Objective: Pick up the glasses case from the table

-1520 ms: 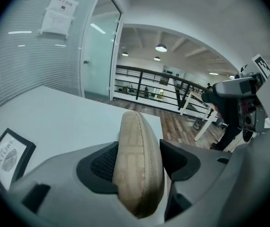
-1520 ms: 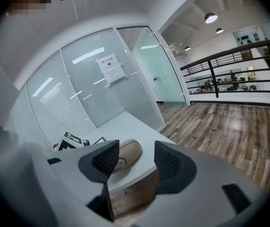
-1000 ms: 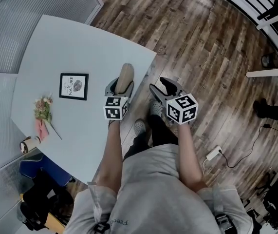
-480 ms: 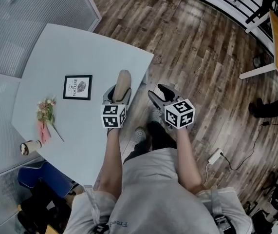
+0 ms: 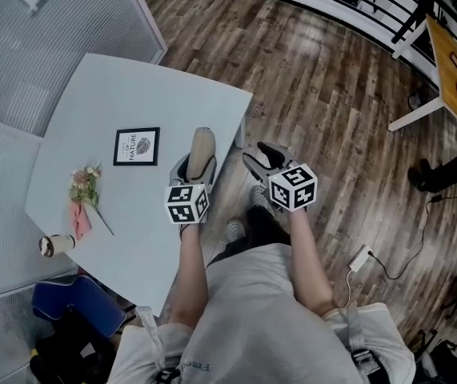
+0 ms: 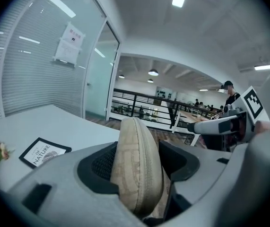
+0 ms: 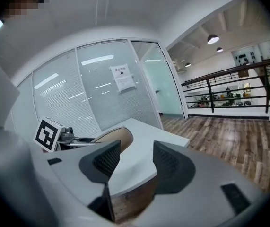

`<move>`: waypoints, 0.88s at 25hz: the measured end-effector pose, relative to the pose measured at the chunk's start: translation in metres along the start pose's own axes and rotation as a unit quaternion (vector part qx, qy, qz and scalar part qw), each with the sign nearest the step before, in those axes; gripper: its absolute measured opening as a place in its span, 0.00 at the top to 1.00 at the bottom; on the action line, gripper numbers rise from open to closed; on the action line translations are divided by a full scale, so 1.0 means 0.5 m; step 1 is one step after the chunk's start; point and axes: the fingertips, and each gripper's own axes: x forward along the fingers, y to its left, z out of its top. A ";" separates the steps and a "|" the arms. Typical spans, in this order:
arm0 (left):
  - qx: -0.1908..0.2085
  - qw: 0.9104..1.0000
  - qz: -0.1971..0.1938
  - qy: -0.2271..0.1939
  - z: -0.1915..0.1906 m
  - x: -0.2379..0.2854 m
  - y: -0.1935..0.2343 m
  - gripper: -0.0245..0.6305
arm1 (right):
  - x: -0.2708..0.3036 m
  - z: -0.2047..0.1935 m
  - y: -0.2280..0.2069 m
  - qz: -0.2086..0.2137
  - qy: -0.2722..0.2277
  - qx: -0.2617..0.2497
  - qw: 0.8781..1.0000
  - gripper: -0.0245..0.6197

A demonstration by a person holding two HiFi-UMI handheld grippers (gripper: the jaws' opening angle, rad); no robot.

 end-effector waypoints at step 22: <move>0.010 0.999 -0.014 -0.048 0.027 -0.124 -0.008 0.56 | -0.003 -0.010 0.081 0.008 -0.018 -0.009 1.000 0.70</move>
